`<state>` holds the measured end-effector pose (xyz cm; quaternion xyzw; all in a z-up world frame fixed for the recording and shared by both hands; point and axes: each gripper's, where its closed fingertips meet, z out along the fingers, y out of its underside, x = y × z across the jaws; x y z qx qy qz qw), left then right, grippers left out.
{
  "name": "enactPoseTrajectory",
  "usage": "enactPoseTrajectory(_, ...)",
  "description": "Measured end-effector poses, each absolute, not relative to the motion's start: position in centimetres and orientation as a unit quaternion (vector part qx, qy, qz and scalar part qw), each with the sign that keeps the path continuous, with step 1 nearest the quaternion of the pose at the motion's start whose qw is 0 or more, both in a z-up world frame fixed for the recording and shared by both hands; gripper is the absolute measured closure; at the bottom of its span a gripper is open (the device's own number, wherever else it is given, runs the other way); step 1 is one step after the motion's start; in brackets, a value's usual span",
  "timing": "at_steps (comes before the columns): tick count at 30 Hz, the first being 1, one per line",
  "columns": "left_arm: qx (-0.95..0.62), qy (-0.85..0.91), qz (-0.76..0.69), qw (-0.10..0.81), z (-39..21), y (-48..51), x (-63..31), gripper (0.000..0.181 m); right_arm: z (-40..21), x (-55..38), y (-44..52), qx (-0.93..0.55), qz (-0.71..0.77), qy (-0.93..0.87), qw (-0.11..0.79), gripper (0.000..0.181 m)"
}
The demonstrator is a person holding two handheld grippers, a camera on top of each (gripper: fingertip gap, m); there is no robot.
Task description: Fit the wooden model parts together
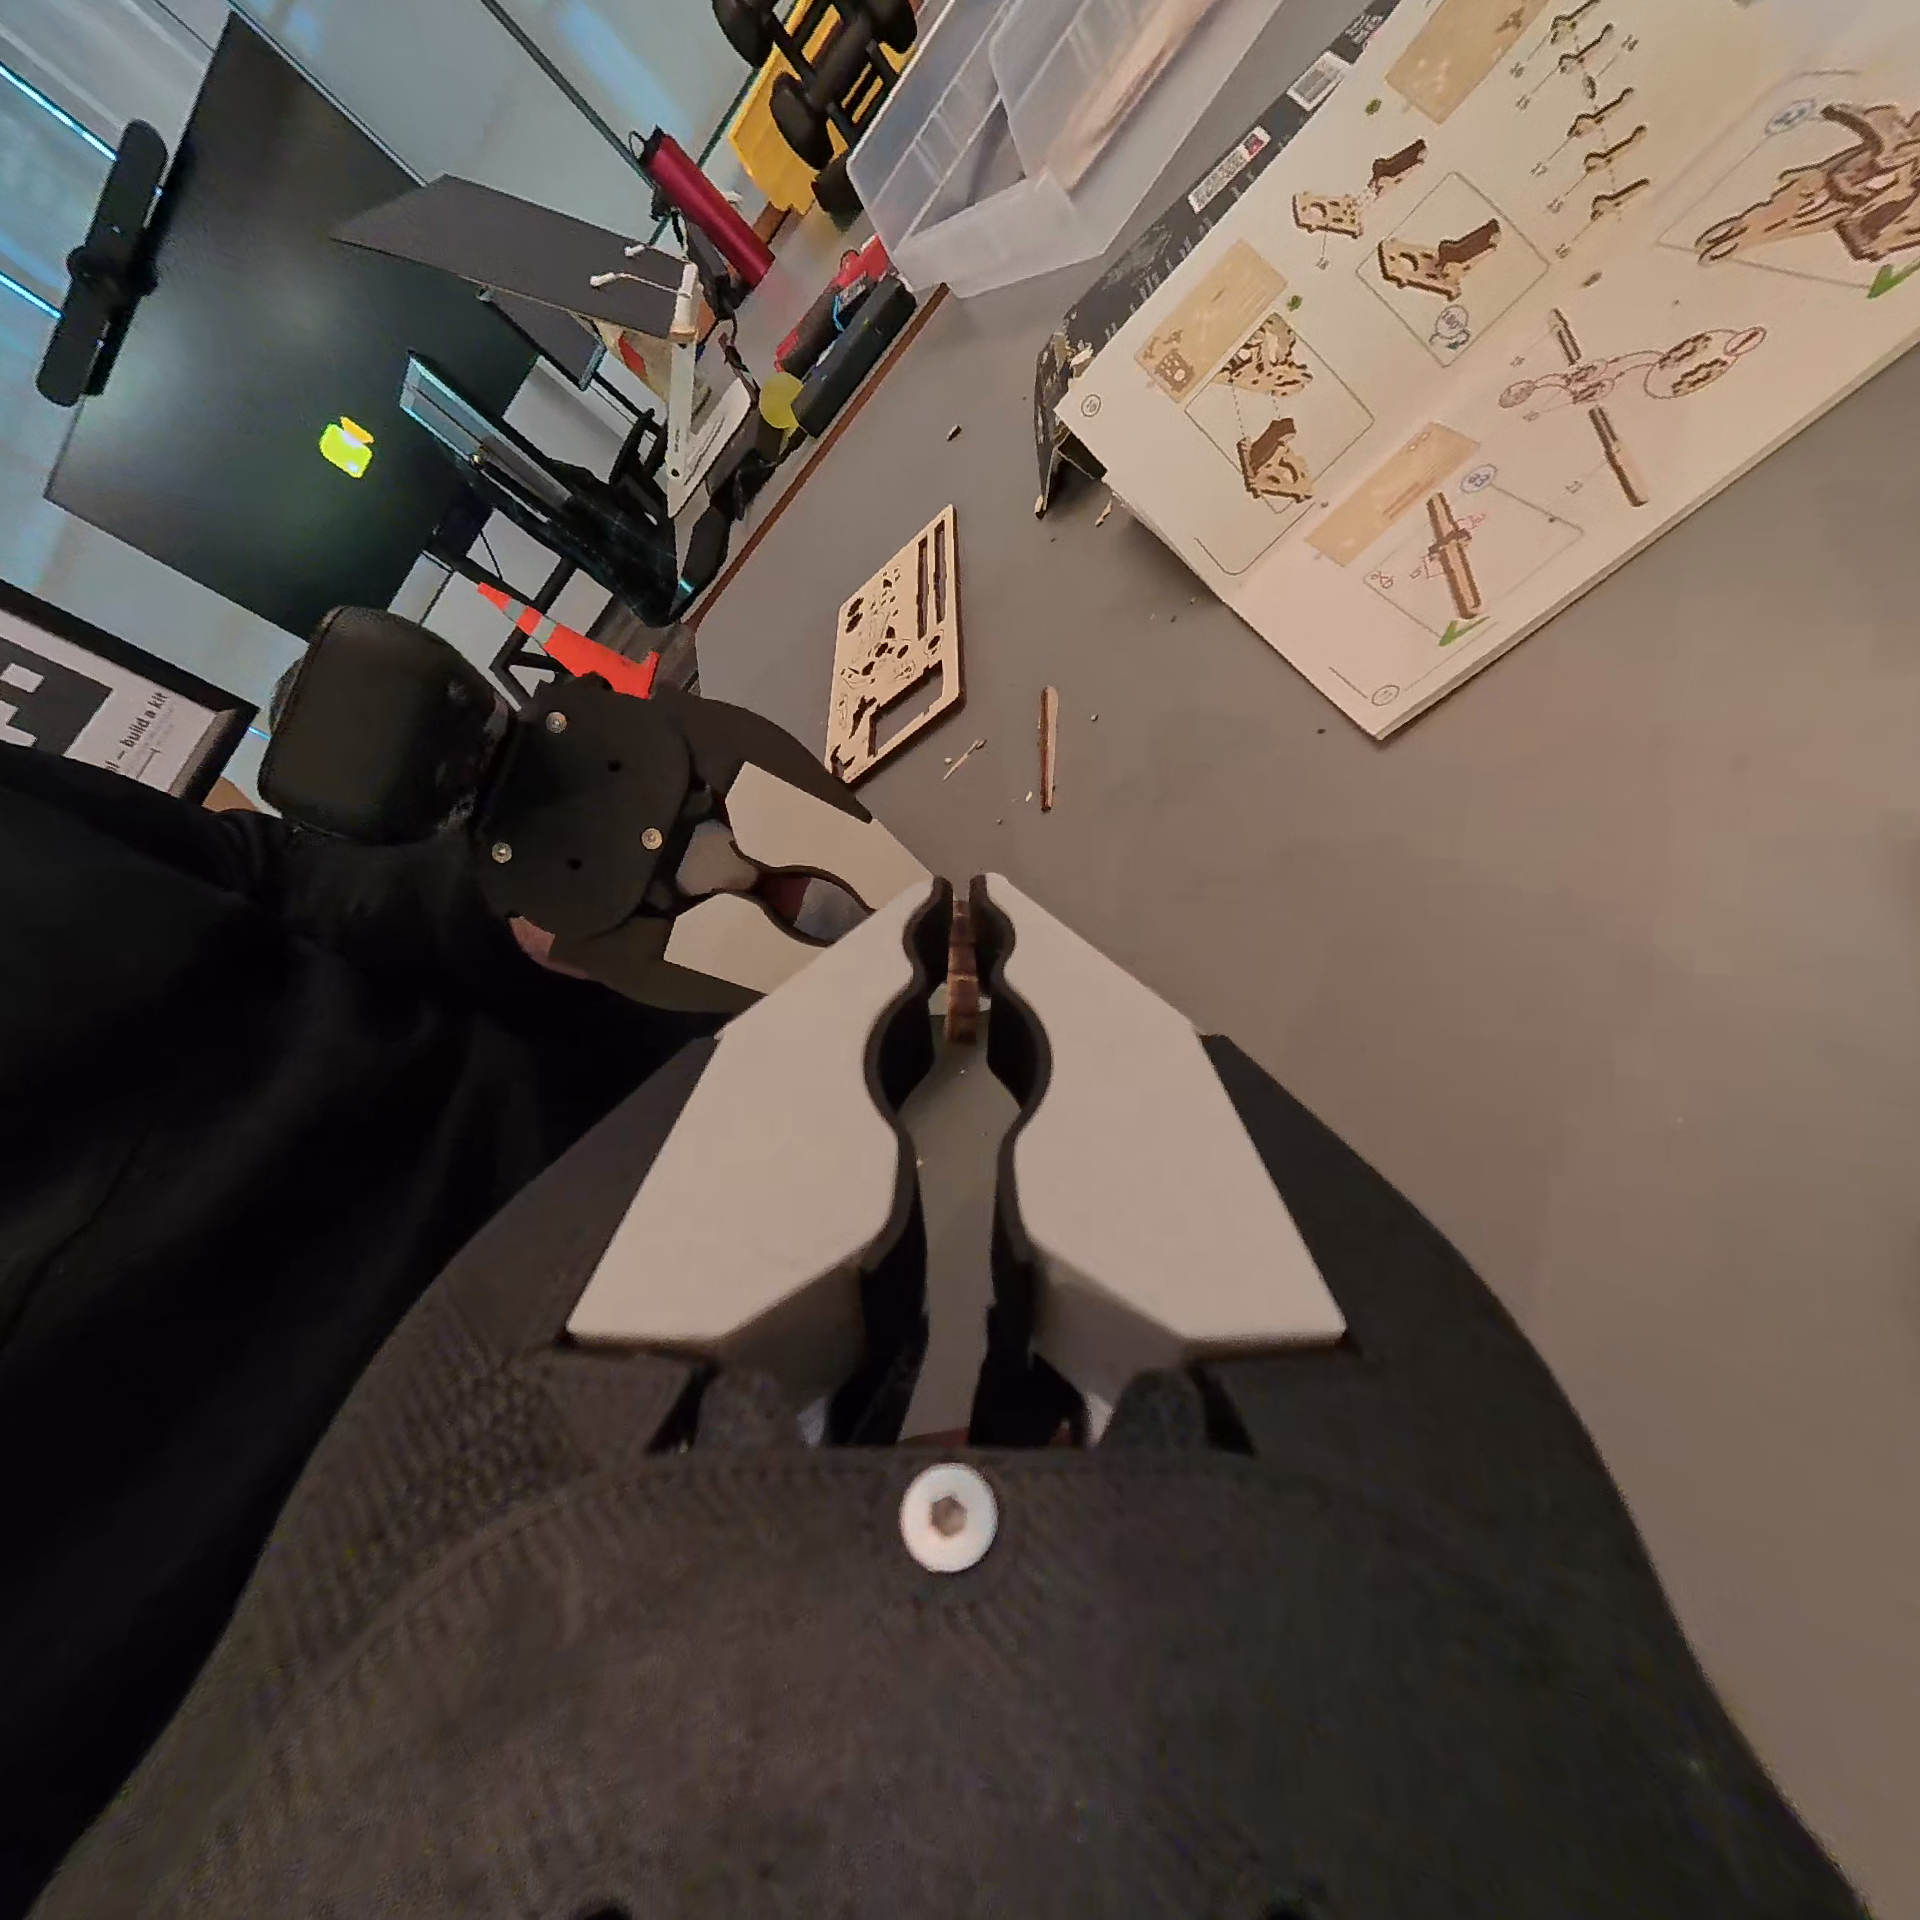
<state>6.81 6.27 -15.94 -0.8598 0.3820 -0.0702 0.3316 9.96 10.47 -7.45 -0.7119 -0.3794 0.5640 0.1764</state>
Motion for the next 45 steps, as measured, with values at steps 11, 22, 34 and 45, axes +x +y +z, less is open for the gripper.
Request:
enactPoseTrajectory(11, -0.751, 0.349, -0.154, 0.539, -8.0, 7.5, 4.3, 0.180, -2.7, 10.9, 11.2, -0.669, 0.607, -0.367, 0.223, 0.181)
enactPoseTrajectory(22, -0.691, 0.391, -0.134, 0.593, -4.1, 6.2, 4.3, 0.180, 2.1, 9.1, 9.8, -0.626, 0.627, -0.397, 0.241, 0.181)
enactPoseTrajectory(34, -0.681, 0.416, -0.073, 0.598, -3.2, 6.3, 3.9, 0.180, 2.7, 8.9, 9.7, -0.622, 0.625, -0.405, 0.240, 0.180)
enactPoseTrajectory(45, -0.652, 0.463, 0.048, 0.598, -2.3, 6.7, 3.2, 0.180, 3.0, 8.9, 9.6, -0.619, 0.624, -0.414, 0.238, 0.180)
